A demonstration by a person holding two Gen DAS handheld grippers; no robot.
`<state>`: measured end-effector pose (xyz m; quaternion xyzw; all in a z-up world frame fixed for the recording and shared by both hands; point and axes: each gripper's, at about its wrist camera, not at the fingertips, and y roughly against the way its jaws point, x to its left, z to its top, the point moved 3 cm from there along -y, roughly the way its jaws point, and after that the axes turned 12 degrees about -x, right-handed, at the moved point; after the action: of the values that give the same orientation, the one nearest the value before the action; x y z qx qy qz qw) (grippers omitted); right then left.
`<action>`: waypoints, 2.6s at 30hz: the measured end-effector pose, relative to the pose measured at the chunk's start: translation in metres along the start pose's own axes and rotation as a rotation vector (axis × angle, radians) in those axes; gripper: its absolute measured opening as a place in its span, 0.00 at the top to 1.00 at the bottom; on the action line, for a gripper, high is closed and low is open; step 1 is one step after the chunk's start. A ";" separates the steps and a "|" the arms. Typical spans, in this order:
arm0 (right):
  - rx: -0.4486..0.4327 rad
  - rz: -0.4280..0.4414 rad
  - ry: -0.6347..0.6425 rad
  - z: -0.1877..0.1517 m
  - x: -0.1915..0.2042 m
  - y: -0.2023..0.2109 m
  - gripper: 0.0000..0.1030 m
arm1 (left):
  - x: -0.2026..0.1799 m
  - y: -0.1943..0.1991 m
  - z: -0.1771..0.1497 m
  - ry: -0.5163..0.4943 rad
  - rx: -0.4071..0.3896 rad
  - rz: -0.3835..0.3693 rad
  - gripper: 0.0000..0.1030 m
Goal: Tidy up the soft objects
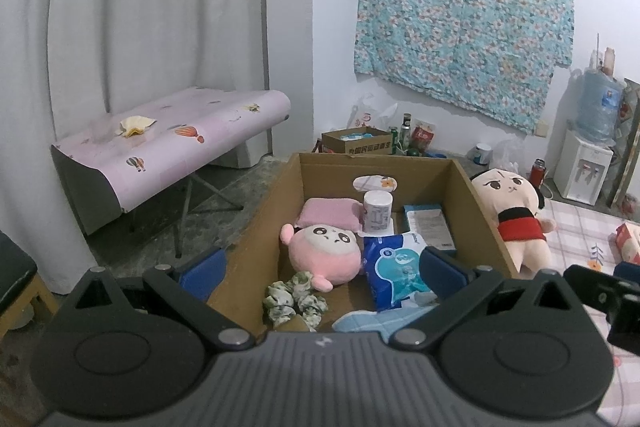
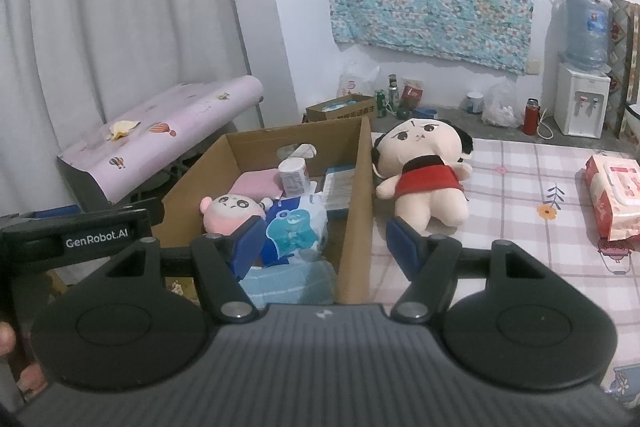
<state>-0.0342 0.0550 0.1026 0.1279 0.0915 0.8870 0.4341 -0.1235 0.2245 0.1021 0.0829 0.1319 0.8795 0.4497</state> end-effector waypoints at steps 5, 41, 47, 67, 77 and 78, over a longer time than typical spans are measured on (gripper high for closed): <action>0.004 0.006 0.009 0.002 0.004 -0.002 0.35 | 0.003 -0.002 0.000 0.011 0.006 0.003 0.00; 0.018 0.014 0.013 0.002 0.010 0.002 0.34 | 0.002 -0.001 0.002 0.010 0.015 -0.004 0.00; 0.020 0.015 0.012 0.001 0.010 -0.001 0.34 | 0.003 -0.001 0.002 0.008 0.012 -0.004 0.00; 0.022 0.026 0.009 -0.003 0.009 -0.002 0.33 | 0.002 -0.002 0.004 0.005 0.010 0.002 0.00; 0.026 0.034 0.016 -0.001 0.011 -0.002 0.32 | 0.002 -0.002 0.004 0.006 0.012 -0.001 0.00; 0.027 0.033 0.016 -0.001 0.011 -0.002 0.32 | 0.002 -0.002 0.003 0.006 0.013 0.000 0.00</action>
<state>-0.0397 0.0646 0.1027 0.1281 0.1049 0.8939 0.4167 -0.1223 0.2275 0.1050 0.0833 0.1388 0.8788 0.4489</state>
